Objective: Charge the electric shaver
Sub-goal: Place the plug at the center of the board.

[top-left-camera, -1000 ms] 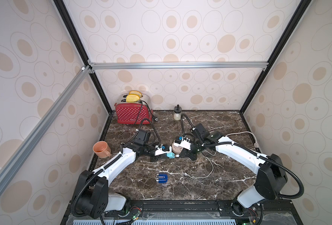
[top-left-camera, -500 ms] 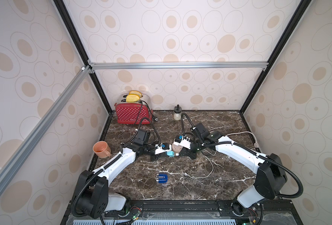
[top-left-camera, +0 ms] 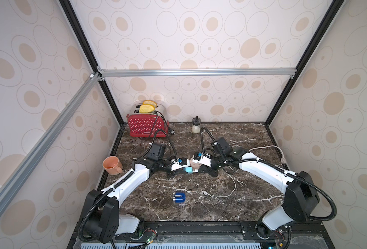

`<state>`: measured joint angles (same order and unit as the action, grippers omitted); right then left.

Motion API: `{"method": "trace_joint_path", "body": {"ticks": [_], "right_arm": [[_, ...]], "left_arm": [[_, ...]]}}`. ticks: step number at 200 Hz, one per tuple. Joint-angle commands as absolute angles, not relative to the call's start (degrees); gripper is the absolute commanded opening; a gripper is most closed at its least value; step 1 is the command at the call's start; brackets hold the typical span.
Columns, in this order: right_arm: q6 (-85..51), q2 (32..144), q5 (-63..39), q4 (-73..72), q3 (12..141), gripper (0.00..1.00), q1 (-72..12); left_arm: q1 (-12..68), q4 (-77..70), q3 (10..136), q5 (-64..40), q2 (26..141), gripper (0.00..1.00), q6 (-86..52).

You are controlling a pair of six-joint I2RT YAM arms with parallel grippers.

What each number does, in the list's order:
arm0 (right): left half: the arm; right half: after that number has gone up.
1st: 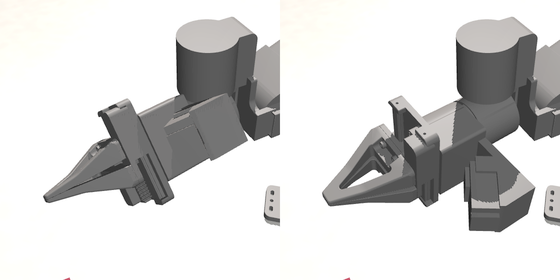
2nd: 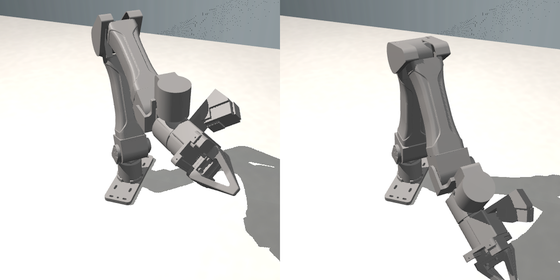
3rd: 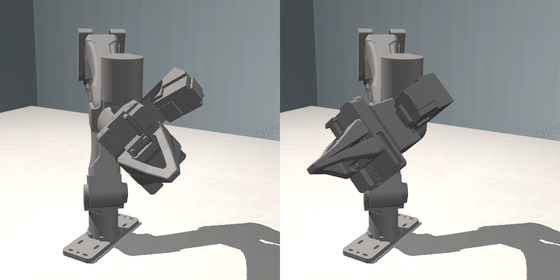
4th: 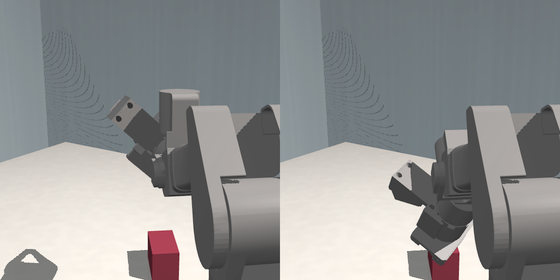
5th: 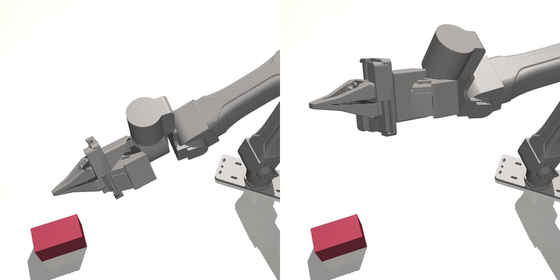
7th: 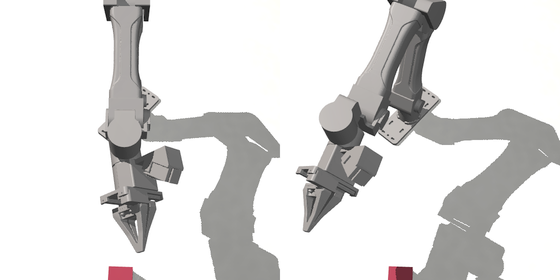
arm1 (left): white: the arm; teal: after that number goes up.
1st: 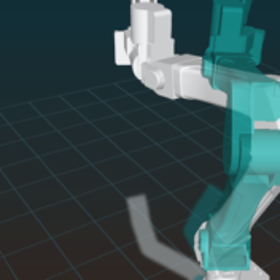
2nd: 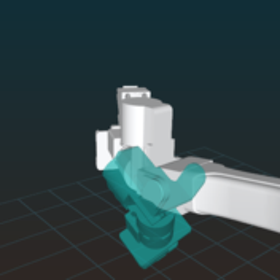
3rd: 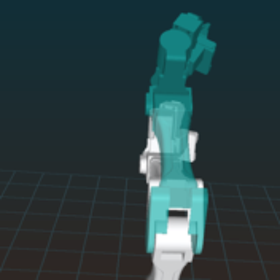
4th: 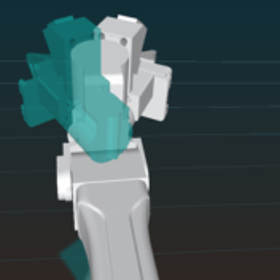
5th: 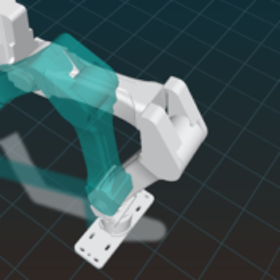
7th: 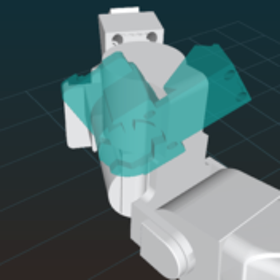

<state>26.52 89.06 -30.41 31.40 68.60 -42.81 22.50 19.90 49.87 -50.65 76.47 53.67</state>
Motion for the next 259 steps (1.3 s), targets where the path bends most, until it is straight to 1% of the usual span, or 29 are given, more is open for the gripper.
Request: {"method": "trace_joint_path", "body": {"ticks": [1, 26, 43, 53, 77, 126, 133, 145, 173, 195, 200, 208, 210, 213, 259], "right_arm": [[27.9, 87.7, -32.2, 29.4, 68.9, 0.0, -41.7], [26.2, 85.5, -32.7, 29.5, 66.4, 0.0, -38.5], [24.6, 83.3, -33.0, 27.9, 63.6, 0.0, -36.3], [23.8, 82.2, -32.7, 27.6, 62.3, 0.0, -35.3], [22.8, 80.6, -32.1, 27.8, 60.5, 0.0, -34.0], [22.6, 79.2, -31.4, 28.0, 59.4, 0.0, -33.3], [22.7, 79.1, -31.3, 28.1, 59.4, 0.0, -33.3], [22.7, 79.0, -31.3, 28.1, 59.5, 0.0, -33.2], [22.6, 79.0, -31.3, 28.0, 59.5, 0.0, -33.0], [22.4, 78.9, -31.5, 28.0, 59.4, 0.0, -33.0], [22.4, 78.9, -31.5, 28.0, 59.4, 0.0, -33.0], [22.4, 78.8, -31.4, 28.1, 59.4, 0.0, -33.0], [22.4, 78.8, -31.4, 28.1, 59.4, 0.0, -33.0], [22.4, 78.8, -31.4, 28.1, 59.4, 0.0, -32.9], [22.2, 78.0, -30.9, 28.0, 59.1, 0.0, -32.9]], "left_arm": [[23.8, 23.0, 50.9, -51.7, 77.3, 0.0, 57.7], [24.1, 23.8, 50.6, -49.7, 79.1, 0.0, 55.8], [26.1, 22.3, 49.5, -46.5, 80.0, 0.0, 52.5], [27.3, 18.9, 48.2, -44.2, 80.4, 0.0, 48.6], [28.5, 7.3, 44.2, -43.2, 82.1, 0.0, 36.8], [31.7, 2.5, 43.2, -36.0, 89.4, 0.0, 29.6], [31.7, 1.1, 42.7, -35.2, 89.9, 0.08, 28.5], [31.7, 0.3, 42.3, -34.9, 90.5, 0.16, 28.3], [31.7, 2.6, 43.1, -35.7, 92.1, 0.27, 28.8], [31.7, 4.5, 43.4, -36.5, 93.0, 0.29, 30.6], [31.7, 4.4, 43.2, -36.6, 93.0, 0.31, 31.0], [31.7, 4.5, 43.0, -36.6, 93.0, 0.39, 31.6], [31.7, 4.6, 43.0, -36.6, 93.0, 0.44, 31.8], [31.7, 4.9, 43.0, -36.7, 93.0, 0.46, 32.2], [31.7, 7.5, 45.5, -37.1, 95.0, 0.48, 34.1]]}}
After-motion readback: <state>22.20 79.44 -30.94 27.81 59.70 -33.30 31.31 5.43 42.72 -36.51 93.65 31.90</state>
